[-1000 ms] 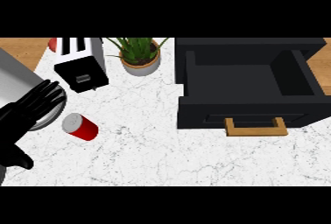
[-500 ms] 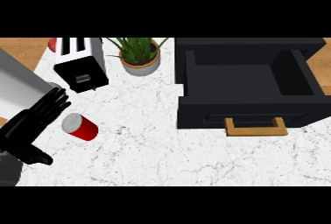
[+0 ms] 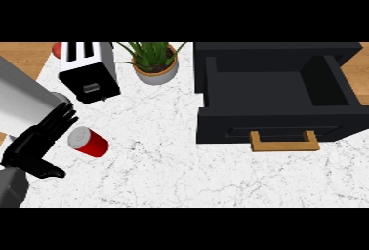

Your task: Pick up the can, place it into the drawer and close the drawer

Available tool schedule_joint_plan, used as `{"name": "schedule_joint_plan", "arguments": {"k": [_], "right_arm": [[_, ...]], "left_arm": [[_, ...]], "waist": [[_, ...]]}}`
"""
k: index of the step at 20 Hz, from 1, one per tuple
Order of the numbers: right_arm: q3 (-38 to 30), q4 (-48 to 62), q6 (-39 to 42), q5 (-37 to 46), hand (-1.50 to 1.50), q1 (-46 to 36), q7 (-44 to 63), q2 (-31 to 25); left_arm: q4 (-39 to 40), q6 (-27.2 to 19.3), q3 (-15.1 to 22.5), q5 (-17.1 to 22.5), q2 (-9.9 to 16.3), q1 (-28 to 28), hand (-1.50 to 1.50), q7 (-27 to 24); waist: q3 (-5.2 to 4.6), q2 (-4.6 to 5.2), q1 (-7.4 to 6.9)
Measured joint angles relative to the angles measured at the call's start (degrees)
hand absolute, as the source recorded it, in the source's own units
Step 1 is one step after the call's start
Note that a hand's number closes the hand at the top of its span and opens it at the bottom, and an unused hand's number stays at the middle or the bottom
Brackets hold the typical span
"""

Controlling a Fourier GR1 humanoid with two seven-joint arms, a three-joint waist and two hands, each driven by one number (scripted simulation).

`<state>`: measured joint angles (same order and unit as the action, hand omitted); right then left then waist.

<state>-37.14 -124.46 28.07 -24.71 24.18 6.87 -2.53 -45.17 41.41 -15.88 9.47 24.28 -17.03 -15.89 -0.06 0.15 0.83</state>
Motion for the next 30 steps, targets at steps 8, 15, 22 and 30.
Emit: {"name": "schedule_joint_plan", "arguments": {"k": [8,15,22,30], "right_arm": [[-1.64,0.17,0.87,-1.83,-1.5,-0.95,1.61,-1.03],[-3.67,-1.64,1.86,-4.3,-1.5,0.47,2.89,-0.47],[-3.62,-1.32,2.02,-4.17,-1.5,-0.72,3.85,-0.24],[-4.44,-1.93,3.14,-5.63,-1.5,0.19,4.92,-0.08]], "left_arm": [[16.28,-2.5,1.72,-7.57,1.02,-5.03,-1.5,-10.25],[24.03,-4.18,2.93,-10.24,0.05,-7.55,-1.5,-13.97],[28.54,-4.82,3.14,-10.84,-1.3,-9.68,-1.5,-15.57],[31.49,-2.38,1.95,-8.93,-3.21,-13.01,1.5,-12.65]], "waist": [[-0.07,0.14,0.32],[-0.07,0.13,0.43],[-0.1,0.22,0.5],[-0.09,0.22,0.67]]}}
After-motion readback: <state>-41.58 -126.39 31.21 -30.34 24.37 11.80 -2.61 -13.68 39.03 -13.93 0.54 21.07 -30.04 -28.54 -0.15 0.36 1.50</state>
